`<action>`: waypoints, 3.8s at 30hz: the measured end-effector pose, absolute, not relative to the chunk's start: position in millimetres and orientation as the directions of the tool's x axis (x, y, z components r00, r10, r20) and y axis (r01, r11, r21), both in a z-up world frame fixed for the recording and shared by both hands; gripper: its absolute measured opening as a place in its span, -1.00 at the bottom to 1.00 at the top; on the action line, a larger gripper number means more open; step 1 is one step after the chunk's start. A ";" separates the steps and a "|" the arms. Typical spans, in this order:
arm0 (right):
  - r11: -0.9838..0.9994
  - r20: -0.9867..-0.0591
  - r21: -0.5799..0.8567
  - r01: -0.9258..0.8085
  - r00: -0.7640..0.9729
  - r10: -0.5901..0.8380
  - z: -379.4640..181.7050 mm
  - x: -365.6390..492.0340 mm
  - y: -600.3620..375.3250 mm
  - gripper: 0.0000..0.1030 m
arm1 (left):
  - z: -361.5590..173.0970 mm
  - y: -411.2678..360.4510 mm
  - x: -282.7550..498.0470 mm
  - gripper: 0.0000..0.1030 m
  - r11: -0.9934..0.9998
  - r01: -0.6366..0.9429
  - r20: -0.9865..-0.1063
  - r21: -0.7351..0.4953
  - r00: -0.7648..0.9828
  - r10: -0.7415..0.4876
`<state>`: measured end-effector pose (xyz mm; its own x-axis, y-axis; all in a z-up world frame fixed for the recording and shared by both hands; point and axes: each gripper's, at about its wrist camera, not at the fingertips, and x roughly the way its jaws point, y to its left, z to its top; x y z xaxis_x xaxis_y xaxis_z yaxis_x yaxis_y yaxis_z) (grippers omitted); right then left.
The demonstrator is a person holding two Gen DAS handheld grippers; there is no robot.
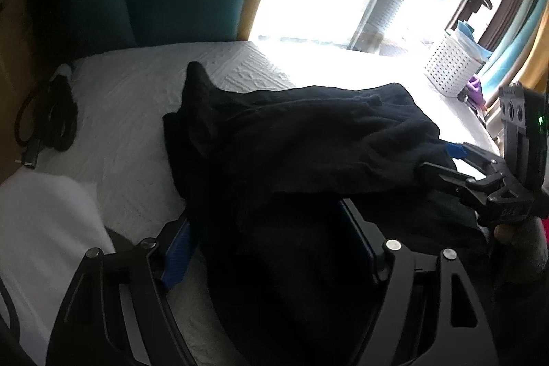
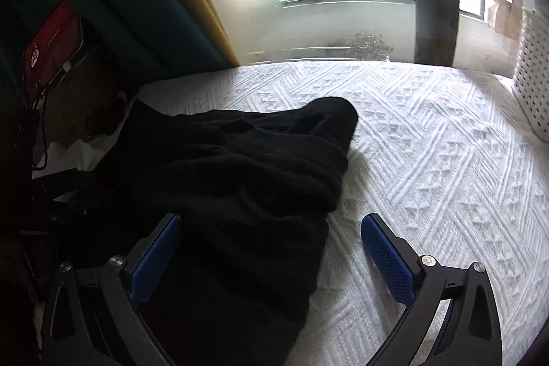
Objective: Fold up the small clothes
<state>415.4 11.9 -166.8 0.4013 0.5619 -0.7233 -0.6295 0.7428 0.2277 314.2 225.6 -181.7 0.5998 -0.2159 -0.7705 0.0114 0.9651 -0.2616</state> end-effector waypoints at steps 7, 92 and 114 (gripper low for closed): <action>0.683 -0.694 0.294 -0.668 0.343 0.634 -167.6 417.6 17.2 0.03 | -180.9 201.3 320.4 0.29 0.947 0.108 -0.745 -0.304 0.592 -0.307; 0.460 -0.110 -0.124 -0.879 0.473 0.874 78.2 57.7 -1.3 -0.77 | 35.7 200.7 -26.3 -0.52 0.999 0.023 -0.096 0.040 0.995 -0.019; 0.459 -0.274 0.102 -0.882 0.419 0.866 -24.2 175.9 82.3 -0.77 | -35.9 260.6 54.2 -0.52 1.000 0.010 -0.342 0.008 0.940 -0.006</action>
<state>175.9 82.3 -24.2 0.4187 0.8658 -0.2742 -0.8824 0.4592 0.1024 54.2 260.6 -35.9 0.9397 -0.0063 -0.3420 0.0097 0.9999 0.0081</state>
